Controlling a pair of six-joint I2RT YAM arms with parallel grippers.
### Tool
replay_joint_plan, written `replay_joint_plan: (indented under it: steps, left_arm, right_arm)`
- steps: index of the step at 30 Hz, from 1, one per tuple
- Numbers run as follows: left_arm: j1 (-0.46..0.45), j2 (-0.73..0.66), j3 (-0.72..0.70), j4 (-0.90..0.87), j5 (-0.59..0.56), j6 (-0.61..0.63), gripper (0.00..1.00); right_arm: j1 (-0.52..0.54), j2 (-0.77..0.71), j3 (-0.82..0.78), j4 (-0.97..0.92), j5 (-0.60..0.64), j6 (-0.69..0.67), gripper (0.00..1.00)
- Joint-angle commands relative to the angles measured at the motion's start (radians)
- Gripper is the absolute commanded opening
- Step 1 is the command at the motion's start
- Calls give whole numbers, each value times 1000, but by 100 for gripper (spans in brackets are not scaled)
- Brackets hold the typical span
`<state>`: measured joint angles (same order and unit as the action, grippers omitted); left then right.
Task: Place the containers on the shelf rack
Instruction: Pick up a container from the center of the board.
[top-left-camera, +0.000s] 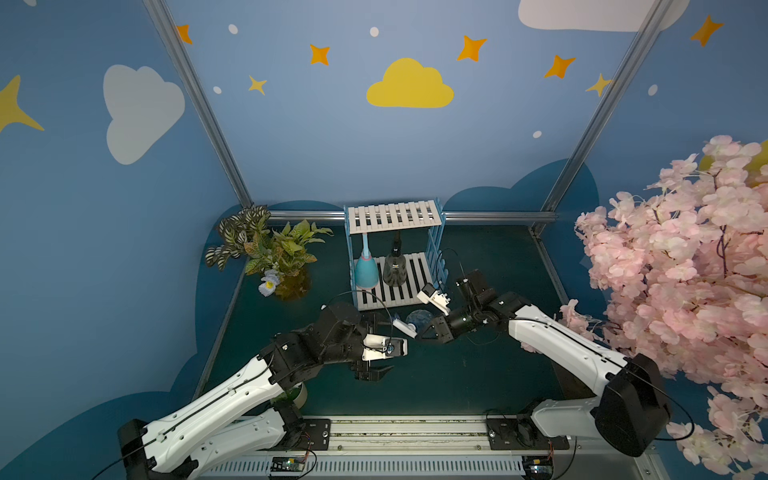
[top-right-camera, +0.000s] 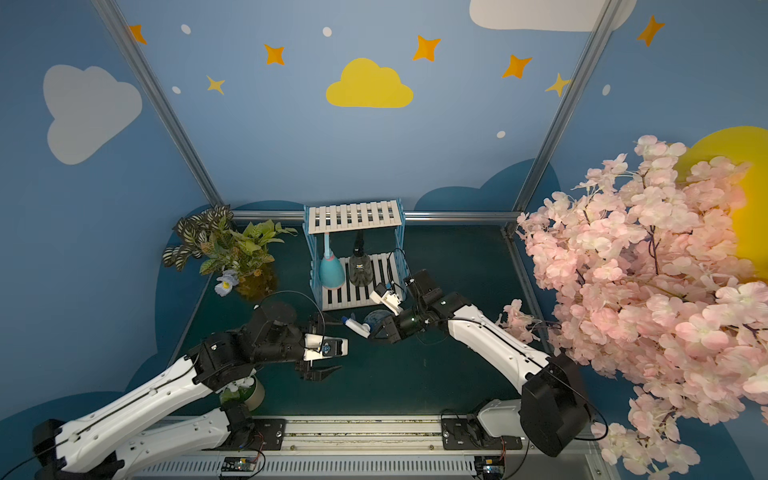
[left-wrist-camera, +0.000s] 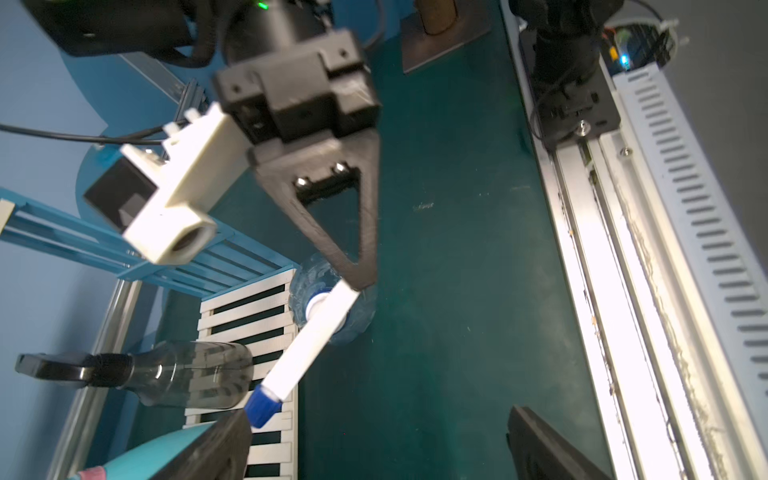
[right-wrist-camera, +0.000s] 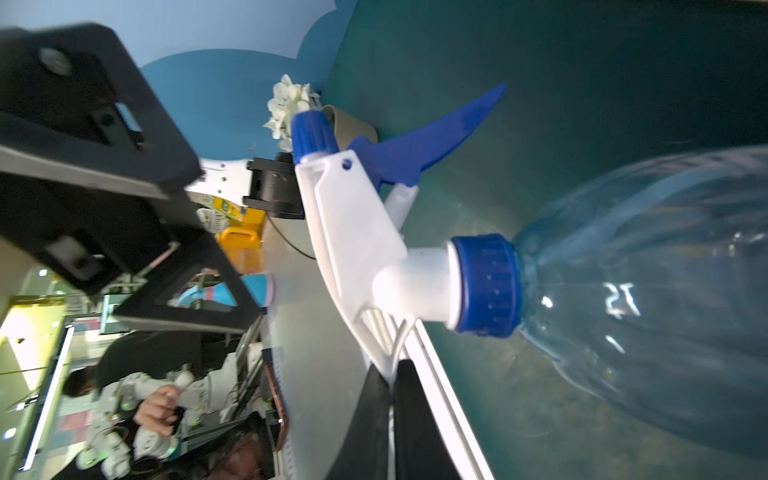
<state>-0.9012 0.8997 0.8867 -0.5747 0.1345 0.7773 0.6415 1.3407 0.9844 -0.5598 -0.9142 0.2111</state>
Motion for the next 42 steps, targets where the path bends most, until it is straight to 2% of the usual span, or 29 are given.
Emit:
replay_joint_plan:
  steps: [1,5,10,19,23,29,37,42]
  left_arm:
    - [-27,29,37,-75,-61,146,100]
    - [-50,50,55,-61,-63,143,100]
    - [-65,55,64,-35,-52,140,100]
    - [-75,29,89,-54,12,135,99]
    - [-75,47,82,-57,-13,155,99]
    - [-74,86,108,-49,2,152,86]
    - [-95,105,101,-62,56,134,57]
    - [-106,110,85,-74,27,160,50]
  right_arm:
    - [-5,9,58,-169,-151,-87,7]
    - [9,43,110,-327,-175,-210,7]
    - [34,68,141,-426,-166,-298,7]
    - [43,100,155,-443,-122,-311,6]
    - [53,110,160,-462,-141,-320,6]
    - [111,132,183,-523,-141,-378,6]
    - [155,155,206,-556,-116,-408,6]
    - [155,153,211,-557,-116,-412,6]
